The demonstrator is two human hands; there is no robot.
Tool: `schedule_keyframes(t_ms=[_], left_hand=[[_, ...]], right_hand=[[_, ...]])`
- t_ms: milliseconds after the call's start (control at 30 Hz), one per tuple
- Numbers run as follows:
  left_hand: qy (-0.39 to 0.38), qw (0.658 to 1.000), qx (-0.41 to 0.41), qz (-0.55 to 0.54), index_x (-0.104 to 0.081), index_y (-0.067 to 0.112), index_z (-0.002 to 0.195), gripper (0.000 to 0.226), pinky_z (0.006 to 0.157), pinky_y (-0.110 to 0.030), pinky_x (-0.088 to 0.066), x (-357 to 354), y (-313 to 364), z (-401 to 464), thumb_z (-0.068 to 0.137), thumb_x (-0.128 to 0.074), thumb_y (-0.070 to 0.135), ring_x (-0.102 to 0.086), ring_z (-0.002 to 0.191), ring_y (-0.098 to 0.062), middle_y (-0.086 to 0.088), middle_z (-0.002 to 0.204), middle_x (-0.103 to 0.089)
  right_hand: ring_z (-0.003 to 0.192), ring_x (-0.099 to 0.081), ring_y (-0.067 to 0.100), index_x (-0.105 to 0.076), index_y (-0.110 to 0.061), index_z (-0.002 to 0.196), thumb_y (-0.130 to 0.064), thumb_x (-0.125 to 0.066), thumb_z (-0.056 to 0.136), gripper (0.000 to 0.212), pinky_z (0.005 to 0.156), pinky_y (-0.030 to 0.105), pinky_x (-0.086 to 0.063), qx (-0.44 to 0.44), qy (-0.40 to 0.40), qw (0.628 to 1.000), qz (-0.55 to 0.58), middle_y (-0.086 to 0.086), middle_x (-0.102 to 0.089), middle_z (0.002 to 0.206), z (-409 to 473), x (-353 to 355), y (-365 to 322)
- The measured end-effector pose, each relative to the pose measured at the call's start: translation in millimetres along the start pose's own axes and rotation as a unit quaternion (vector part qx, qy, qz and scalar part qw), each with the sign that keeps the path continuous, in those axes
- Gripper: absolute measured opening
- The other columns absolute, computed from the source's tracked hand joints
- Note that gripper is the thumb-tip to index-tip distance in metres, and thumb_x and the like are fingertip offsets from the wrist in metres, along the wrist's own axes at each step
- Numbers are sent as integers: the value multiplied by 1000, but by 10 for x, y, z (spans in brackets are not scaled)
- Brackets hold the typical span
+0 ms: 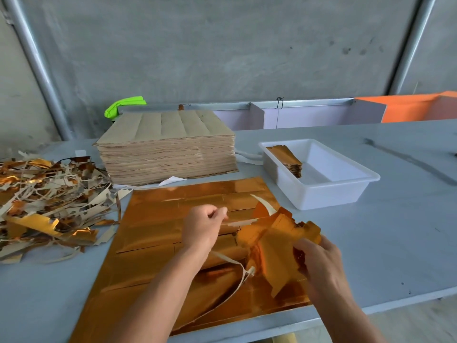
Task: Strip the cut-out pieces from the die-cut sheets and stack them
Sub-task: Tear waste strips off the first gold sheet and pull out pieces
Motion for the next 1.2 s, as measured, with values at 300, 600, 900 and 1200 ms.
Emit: schedule_keyframes(t_ms=[300,600,900,1200], left_hand=[[-110,983,-135,49,-75,21,83,28,56,-14,-44,-20,207,-64,81,-66,47,-60,69,0,13,74,-68],[42,908,173,-380,-63,12,82,8,48,-20,-44,87,38,68,90,-62,15,-60,66,-13,-4,79,-64],[98,875,198,-431,-54,10,85,9,46,-21,-52,134,-50,98,91,-59,6,-71,61,-14,-8,84,-66],[88,915,152,-363,-57,15,112,20,48,-23,-52,107,-104,86,93,-59,19,-69,80,-17,-6,99,-69]], right_hand=[[98,-62,29,-63,-25,88,-21,-56,94,10,95,54,-47,11,-72,997,-5,1,-67,96,-59,-241,-74],[92,-68,32,-67,-16,98,-21,-55,94,14,81,50,-52,-10,-43,993,108,12,-73,94,16,-18,94],[89,-59,27,-49,-24,130,-34,-49,98,34,76,44,-47,-5,126,983,133,4,-62,111,77,26,90],[67,-51,15,-58,-17,98,-25,-45,97,16,72,35,-43,163,246,954,44,-1,-57,79,221,280,-88]])
Point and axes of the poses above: each hand's wrist, its own z-axis towards the middle knuckle, its own x-axis out of the back of the hand, y = z × x, the point moved 2 cm from there along z, towards the middle knuckle
